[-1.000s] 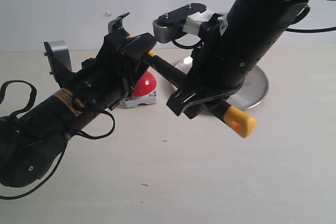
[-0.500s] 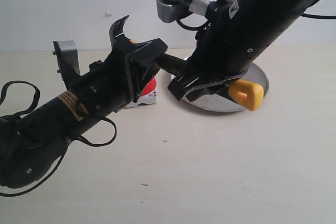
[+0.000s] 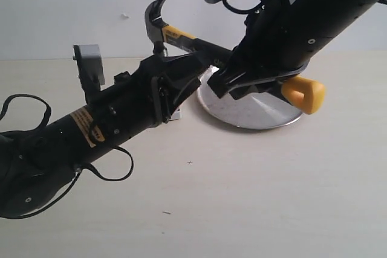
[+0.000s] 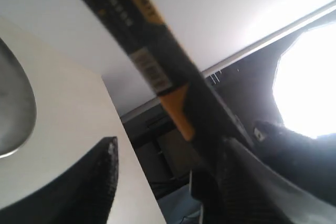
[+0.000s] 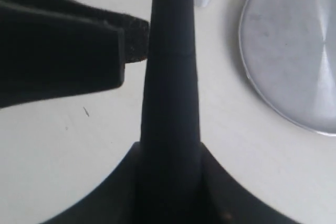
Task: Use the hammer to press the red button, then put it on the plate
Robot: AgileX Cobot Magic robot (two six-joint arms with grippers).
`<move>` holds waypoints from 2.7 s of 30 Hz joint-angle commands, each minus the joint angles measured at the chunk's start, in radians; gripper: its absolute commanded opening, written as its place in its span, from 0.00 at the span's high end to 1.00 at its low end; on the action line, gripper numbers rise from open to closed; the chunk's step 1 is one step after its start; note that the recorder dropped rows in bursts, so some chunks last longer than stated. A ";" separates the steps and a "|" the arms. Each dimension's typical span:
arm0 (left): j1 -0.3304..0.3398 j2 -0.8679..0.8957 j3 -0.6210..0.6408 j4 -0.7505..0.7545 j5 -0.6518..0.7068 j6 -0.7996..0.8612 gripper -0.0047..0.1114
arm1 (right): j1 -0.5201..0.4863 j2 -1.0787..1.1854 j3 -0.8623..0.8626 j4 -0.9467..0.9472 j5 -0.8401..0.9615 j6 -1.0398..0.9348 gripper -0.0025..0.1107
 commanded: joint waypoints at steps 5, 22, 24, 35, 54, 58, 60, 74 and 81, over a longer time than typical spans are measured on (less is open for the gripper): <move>0.101 -0.007 -0.001 0.301 -0.017 -0.054 0.62 | -0.001 -0.049 -0.012 -0.126 -0.094 0.118 0.98; 0.436 -0.508 0.425 0.516 -0.017 0.143 0.96 | -0.001 -0.033 0.121 -0.152 -0.403 0.279 0.98; 0.463 -0.641 0.477 0.517 -0.008 0.143 0.96 | -0.003 -0.011 0.150 -0.153 -0.451 0.303 0.98; 0.471 -1.422 0.520 0.816 0.792 -0.229 0.96 | -0.003 0.098 0.157 -0.153 -0.514 0.315 0.98; 0.471 -1.749 0.557 0.937 1.243 -0.313 0.96 | -0.026 0.106 0.104 -0.163 -0.373 0.301 0.98; 0.471 -1.749 0.556 0.937 1.243 -0.309 0.96 | -0.032 0.106 0.026 -0.169 -0.257 0.245 0.98; 0.471 -1.749 0.556 0.937 1.245 -0.309 0.96 | -0.032 0.106 -0.011 -0.173 -0.240 0.245 0.98; 0.469 -1.749 0.556 0.937 1.245 -0.309 0.96 | -0.032 0.204 -0.022 -0.154 -0.269 0.204 0.98; 0.469 -1.749 0.556 0.937 1.245 -0.306 0.96 | -0.104 0.247 -0.117 -0.067 -0.221 0.075 0.98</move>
